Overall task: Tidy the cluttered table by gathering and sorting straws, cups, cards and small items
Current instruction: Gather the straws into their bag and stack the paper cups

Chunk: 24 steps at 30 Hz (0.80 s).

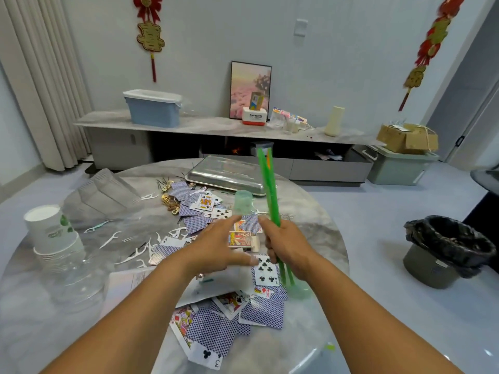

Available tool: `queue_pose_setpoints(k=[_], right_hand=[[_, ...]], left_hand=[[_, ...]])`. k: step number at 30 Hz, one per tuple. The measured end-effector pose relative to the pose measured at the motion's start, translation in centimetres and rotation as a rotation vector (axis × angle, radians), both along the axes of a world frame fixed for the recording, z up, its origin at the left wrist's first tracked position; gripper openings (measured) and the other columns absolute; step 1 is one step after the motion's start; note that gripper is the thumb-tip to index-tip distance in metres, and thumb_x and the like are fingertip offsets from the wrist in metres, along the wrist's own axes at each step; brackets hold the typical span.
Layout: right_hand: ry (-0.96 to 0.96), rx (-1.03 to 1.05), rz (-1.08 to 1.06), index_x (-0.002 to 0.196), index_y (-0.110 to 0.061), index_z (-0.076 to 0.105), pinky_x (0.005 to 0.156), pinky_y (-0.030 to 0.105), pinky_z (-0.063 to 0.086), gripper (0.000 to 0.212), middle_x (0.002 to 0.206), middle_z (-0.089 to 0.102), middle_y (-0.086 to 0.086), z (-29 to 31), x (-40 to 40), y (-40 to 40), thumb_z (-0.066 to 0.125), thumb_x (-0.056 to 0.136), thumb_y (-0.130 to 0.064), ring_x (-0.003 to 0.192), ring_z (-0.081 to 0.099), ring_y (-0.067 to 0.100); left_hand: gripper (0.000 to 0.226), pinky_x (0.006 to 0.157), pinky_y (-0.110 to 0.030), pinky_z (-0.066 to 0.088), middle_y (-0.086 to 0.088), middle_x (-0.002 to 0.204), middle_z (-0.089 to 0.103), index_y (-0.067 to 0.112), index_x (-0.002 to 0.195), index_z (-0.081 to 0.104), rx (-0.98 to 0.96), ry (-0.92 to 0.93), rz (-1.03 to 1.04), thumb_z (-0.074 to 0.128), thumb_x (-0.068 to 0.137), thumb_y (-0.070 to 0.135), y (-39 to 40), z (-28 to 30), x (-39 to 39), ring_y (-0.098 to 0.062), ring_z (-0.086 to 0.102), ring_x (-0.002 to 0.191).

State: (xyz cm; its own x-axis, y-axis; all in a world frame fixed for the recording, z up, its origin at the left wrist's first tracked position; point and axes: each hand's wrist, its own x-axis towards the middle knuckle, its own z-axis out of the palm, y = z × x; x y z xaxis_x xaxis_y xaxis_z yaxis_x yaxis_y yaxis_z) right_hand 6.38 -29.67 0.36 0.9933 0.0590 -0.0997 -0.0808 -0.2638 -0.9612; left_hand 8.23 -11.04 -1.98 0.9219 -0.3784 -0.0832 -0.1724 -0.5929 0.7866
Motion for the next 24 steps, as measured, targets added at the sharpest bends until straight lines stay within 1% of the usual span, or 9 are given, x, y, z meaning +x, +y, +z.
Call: queue_pose_setpoints(k=[2, 3, 6, 9, 12, 16, 19, 21, 24], right_hand=[[0.017, 0.006, -0.109, 0.078, -0.014, 0.051, 0.046, 0.026, 0.040, 0.038, 0.056, 0.046, -0.002, -0.3, 0.4, -0.9, 0.052, 0.103, -0.043, 0.045, 0.043, 0.011], [0.038, 0.008, -0.147, 0.079, -0.013, 0.052, 0.048, 0.027, 0.042, 0.037, 0.058, 0.047, 0.000, -0.5, 0.6, -1.2, 0.052, 0.103, -0.042, 0.046, 0.046, 0.012], [0.111, -0.012, -0.198, 0.076, -0.008, 0.060, 0.057, 0.030, 0.049, 0.040, 0.061, 0.058, 0.005, -1.2, 0.9, -1.3, 0.050, 0.102, -0.036, 0.053, 0.057, 0.016], [0.120, -0.086, -0.235, 0.068, -0.007, 0.068, 0.066, 0.032, 0.044, 0.044, 0.067, 0.065, 0.003, -1.9, 1.0, -1.3, 0.046, 0.099, -0.030, 0.068, 0.058, 0.018], [0.100, -0.056, -0.267, 0.062, -0.012, 0.069, 0.068, 0.032, 0.041, 0.045, 0.076, 0.065, 0.001, -1.8, 1.4, -1.1, 0.042, 0.096, -0.026, 0.079, 0.058, 0.020], [0.092, 0.022, -0.366, 0.060, -0.012, 0.064, 0.055, 0.032, 0.035, 0.043, 0.067, 0.053, 0.001, -1.4, 2.1, -1.2, 0.042, 0.095, -0.026, 0.062, 0.047, 0.019], [0.128, 0.144, -0.460, 0.067, -0.008, 0.064, 0.041, 0.027, 0.033, 0.040, 0.051, 0.054, 0.000, -1.4, 2.3, -1.4, 0.041, 0.095, -0.026, 0.047, 0.044, 0.016], [0.171, 0.223, -0.489, 0.072, -0.007, 0.064, 0.037, 0.024, 0.033, 0.038, 0.054, 0.056, 0.004, -1.2, 2.3, -1.5, 0.041, 0.096, -0.026, 0.042, 0.044, 0.014], [0.212, 0.406, -0.432, 0.078, -0.006, 0.062, 0.039, 0.022, 0.036, 0.034, 0.060, 0.058, 0.008, -0.5, 2.4, -1.0, 0.041, 0.097, -0.024, 0.040, 0.045, 0.012]], left_hand=[[0.134, 0.123, -0.053, 0.020, 0.006, 0.165, 0.024, 0.043, 0.158, 0.014, 0.312, -0.020, -0.035, 0.083, 0.049, 0.077, 0.4, -2.2, 0.1, -0.025, 0.022, 0.151], [0.136, 0.124, -0.052, 0.012, 0.007, 0.166, 0.021, 0.045, 0.158, 0.012, 0.407, -0.029, -0.053, 0.081, 0.046, 0.082, 0.3, -3.3, -0.1, -0.024, 0.017, 0.153], [0.138, 0.123, -0.051, 0.000, 0.012, 0.165, 0.024, 0.044, 0.157, 0.010, 0.507, -0.127, -0.088, 0.072, 0.042, 0.088, -0.7, -5.6, -0.4, -0.016, 0.016, 0.153], [0.135, 0.123, -0.049, -0.001, 0.011, 0.163, 0.028, 0.044, 0.157, 0.006, 0.563, -0.283, -0.082, 0.071, 0.046, 0.086, -1.9, -6.2, -0.5, -0.015, 0.022, 0.151], [0.134, 0.123, -0.044, 0.008, 0.008, 0.160, 0.031, 0.035, 0.159, 0.004, 0.598, -0.364, -0.083, 0.069, 0.053, 0.085, -2.5, -6.1, -0.9, -0.017, 0.028, 0.148], [0.116, 0.118, -0.038, 0.026, 0.006, 0.152, 0.042, 0.028, 0.159, 0.015, 0.587, -0.478, -0.038, 0.063, 0.067, 0.079, -1.9, -5.4, -0.7, -0.017, 0.040, 0.138], [0.095, 0.105, -0.037, 0.038, 0.009, 0.147, 0.048, 0.031, 0.156, 0.027, 0.511, -0.576, -0.007, 0.061, 0.076, 0.068, -1.0, -4.3, -0.7, -0.017, 0.049, 0.128], [0.088, 0.094, -0.034, 0.045, 0.011, 0.139, 0.052, 0.033, 0.153, 0.031, 0.430, -0.590, 0.012, 0.062, 0.077, 0.066, -0.4, -3.3, -1.0, -0.016, 0.055, 0.115], [0.088, 0.080, -0.033, 0.052, 0.016, 0.125, 0.052, 0.040, 0.151, 0.027, 0.344, -0.538, 0.005, 0.060, 0.075, 0.072, 0.5, -1.6, -1.4, -0.010, 0.056, 0.093]])
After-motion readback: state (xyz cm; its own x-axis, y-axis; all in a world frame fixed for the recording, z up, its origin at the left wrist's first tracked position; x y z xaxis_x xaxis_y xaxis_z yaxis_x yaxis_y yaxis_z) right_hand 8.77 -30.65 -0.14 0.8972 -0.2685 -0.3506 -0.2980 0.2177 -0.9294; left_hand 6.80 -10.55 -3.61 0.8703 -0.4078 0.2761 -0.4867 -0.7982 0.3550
